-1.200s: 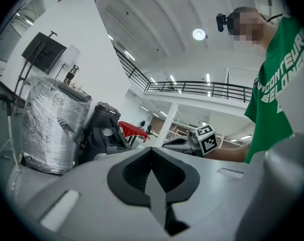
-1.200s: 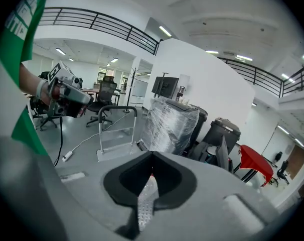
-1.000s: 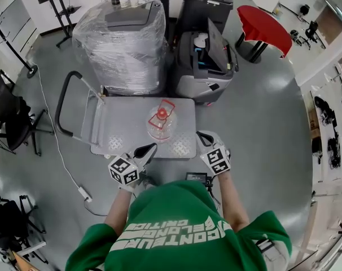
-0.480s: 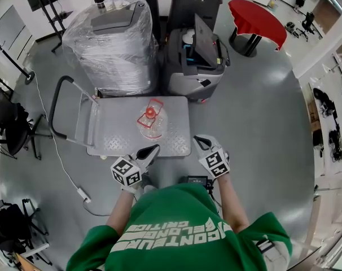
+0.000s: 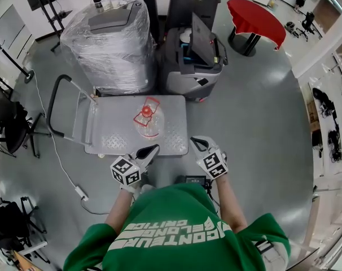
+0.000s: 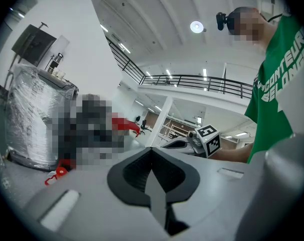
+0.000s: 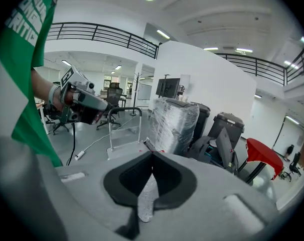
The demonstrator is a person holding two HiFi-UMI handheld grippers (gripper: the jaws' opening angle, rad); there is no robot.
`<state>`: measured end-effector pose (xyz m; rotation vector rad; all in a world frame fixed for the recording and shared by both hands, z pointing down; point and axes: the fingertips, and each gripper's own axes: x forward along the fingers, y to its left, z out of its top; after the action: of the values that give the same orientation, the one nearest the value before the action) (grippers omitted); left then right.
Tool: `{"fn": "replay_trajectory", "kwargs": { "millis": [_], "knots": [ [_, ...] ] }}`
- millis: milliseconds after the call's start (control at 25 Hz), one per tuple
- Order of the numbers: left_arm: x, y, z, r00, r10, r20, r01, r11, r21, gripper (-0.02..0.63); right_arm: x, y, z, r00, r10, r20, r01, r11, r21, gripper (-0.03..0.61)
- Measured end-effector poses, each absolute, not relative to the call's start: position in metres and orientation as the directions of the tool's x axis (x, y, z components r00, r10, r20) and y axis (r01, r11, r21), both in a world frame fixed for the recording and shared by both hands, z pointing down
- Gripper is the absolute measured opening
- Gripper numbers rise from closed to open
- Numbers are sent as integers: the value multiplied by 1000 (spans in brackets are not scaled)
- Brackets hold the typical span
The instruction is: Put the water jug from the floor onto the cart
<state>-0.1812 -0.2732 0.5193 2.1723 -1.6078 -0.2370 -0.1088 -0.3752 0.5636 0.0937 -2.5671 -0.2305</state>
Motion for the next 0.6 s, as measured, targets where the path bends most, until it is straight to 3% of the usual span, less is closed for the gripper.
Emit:
{"fn": "replay_trajectory", "kwargs": {
  "millis": [600],
  "knots": [
    [-194, -270, 520, 305, -946, 113, -872, -230, 432, 9, -117, -370, 567, -830, -114, 546, 8, 976, 217, -8]
  ]
}}
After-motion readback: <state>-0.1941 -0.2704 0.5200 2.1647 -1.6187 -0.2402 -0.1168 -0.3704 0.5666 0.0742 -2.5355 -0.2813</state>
